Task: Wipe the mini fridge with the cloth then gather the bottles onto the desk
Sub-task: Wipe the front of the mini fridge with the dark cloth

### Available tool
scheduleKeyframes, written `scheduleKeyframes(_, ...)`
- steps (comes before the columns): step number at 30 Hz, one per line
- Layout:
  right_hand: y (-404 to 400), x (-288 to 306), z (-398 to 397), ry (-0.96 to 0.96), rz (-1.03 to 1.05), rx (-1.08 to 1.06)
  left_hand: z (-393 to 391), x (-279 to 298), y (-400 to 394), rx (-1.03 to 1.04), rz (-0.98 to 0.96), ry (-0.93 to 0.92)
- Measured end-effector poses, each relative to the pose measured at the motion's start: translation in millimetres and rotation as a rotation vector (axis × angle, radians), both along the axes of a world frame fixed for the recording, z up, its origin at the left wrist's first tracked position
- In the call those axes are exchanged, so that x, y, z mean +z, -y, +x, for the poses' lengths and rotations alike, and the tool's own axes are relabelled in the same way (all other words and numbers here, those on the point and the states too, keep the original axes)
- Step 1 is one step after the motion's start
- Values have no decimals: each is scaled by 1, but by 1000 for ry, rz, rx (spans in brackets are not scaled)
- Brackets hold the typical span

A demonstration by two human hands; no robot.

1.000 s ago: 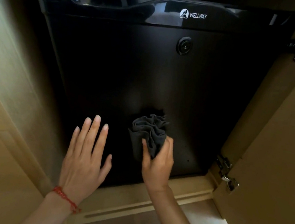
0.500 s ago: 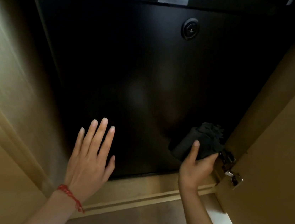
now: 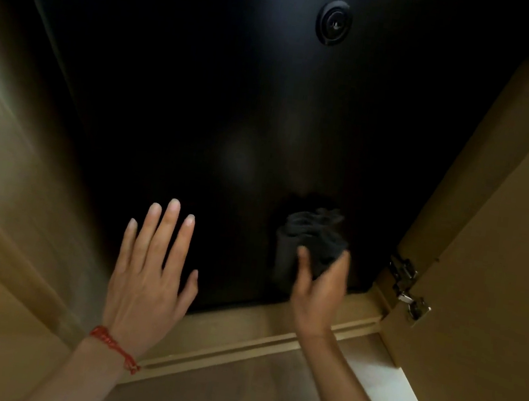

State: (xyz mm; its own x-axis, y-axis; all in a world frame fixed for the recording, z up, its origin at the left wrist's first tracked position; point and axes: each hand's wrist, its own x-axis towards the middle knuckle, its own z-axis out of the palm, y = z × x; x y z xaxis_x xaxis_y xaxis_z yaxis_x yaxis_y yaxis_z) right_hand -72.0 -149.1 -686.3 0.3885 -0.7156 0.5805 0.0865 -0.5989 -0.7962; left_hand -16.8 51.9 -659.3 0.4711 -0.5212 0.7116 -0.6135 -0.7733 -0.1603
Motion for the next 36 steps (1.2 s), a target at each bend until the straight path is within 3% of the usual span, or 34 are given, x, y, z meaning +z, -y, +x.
scheduleKeyframes(4, 48, -14, -13, -13, 227, -156, -6, -3, 1, -15, -16, -19)
scheduleKeyframes(10, 38, -15, -10, 23, 292, -188, -13, -22, 8, -65, 61, -52)
scheduleKeyframes(14, -5, -18, -4, 5, 249, 10, -9, -28, 5, -40, 95, -84)
scheduleKeyframes(18, -44, -24, 2, -105, 55, 198, -9, -28, 6, -44, 94, -87)
scheduleKeyframes(23, -26, -24, -1, -87, -32, 205, -9, -26, 6, -21, 103, -98)
scheduleKeyframes(32, 45, -39, -26, -120, 370, -118, -10, -25, 3, -29, 110, -117)
scheduleKeyframes(36, 46, -39, -26, -97, 448, -137, -9, -28, 5, -28, 116, -119)
